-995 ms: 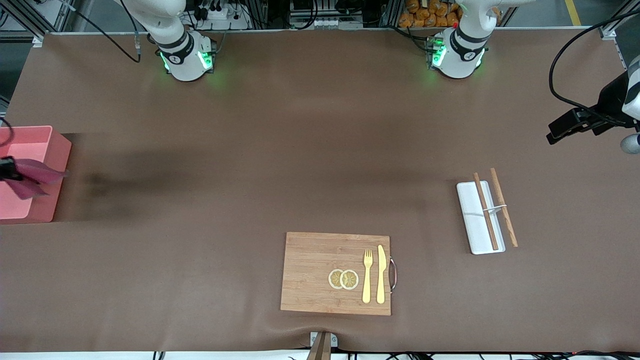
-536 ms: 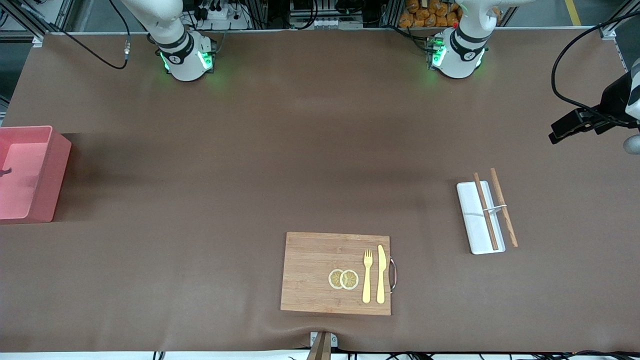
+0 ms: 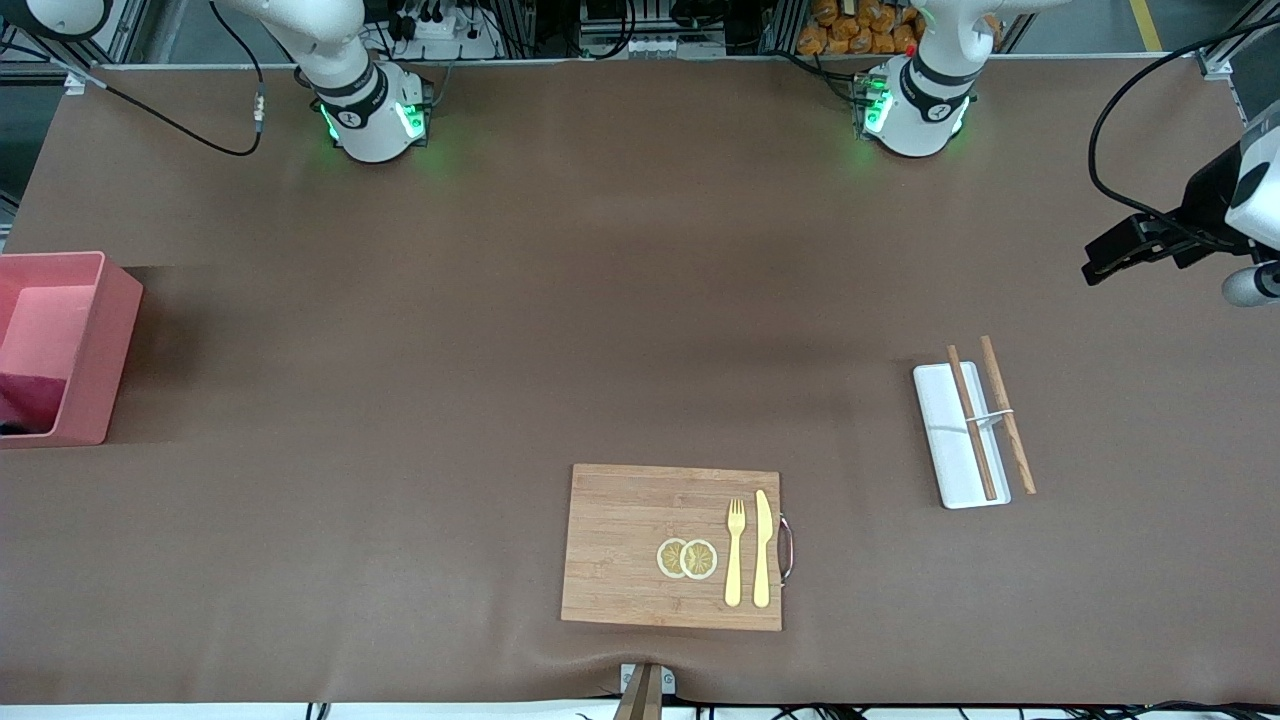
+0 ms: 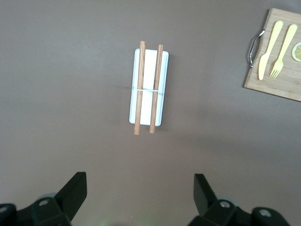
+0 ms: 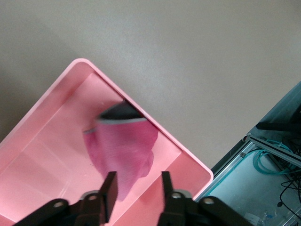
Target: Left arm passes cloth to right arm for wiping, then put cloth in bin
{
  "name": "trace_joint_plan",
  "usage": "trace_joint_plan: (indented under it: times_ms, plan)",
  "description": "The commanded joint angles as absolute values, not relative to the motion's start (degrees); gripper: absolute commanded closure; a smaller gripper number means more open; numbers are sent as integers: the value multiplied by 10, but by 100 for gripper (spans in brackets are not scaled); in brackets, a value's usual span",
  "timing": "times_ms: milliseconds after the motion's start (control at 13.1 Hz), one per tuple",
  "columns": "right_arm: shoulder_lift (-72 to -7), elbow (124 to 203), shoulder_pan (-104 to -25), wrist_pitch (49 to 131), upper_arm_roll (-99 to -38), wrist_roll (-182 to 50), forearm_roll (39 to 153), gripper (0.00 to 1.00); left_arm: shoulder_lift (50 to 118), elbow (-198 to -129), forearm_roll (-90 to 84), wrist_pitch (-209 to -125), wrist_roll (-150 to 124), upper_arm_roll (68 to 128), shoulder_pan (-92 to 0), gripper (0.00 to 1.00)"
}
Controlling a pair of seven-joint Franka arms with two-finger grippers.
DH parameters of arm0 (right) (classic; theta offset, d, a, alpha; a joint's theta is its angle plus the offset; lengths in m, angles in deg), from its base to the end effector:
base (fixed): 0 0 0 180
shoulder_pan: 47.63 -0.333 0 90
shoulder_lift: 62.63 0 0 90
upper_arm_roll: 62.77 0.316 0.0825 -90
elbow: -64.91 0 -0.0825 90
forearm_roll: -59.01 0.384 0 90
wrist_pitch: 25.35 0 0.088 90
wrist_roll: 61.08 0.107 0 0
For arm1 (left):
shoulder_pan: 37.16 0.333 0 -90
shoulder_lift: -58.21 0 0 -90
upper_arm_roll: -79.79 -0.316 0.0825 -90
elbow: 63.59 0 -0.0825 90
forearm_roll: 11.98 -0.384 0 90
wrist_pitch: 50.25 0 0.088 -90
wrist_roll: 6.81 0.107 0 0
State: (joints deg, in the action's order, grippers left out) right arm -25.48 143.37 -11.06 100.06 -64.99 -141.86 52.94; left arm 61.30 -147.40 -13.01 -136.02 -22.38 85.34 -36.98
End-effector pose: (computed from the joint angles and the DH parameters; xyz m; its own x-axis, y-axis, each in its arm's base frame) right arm 0.5811 -0.4639 0.3535 0.7021 0.7063 -0.0905 0.7088 -0.6812 0.1830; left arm 0.5621 -0.0491 0.6387 0.9838 0.1784 -0.0153 0.1781 -0.9838 -0.0175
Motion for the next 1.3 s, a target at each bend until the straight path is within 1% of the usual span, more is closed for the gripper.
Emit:
trace_joint_plan:
  times_ms: [0, 153, 383, 689, 1072, 1225]
  plan:
    - [-257, 1413, -118, 967, -637, -1431, 534, 0, 602, -1481, -136, -1359, -217, 862, -370, 0]
    - [-278, 1411, -141, 916, -636, -1416, 531, 0, 602, -1481, -137, -1359, -226, 880, -369, 0]
    - [-318, 1408, -194, 857, -640, -1313, 523, 0, 601, -1482, -136, -1356, -226, 881, -369, 0]
    - [-342, 1408, -234, 783, -639, -1204, 525, 0, 599, -1481, -137, -1346, -234, 888, -363, 0]
    - [-350, 1409, -307, 684, -636, -1007, 534, 0, 598, -1481, -136, -1346, -234, 886, -361, 0]
    - [-364, 1409, -343, 655, -631, -929, 539, 0, 597, -1482, -136, -1346, -236, 884, -361, 0]
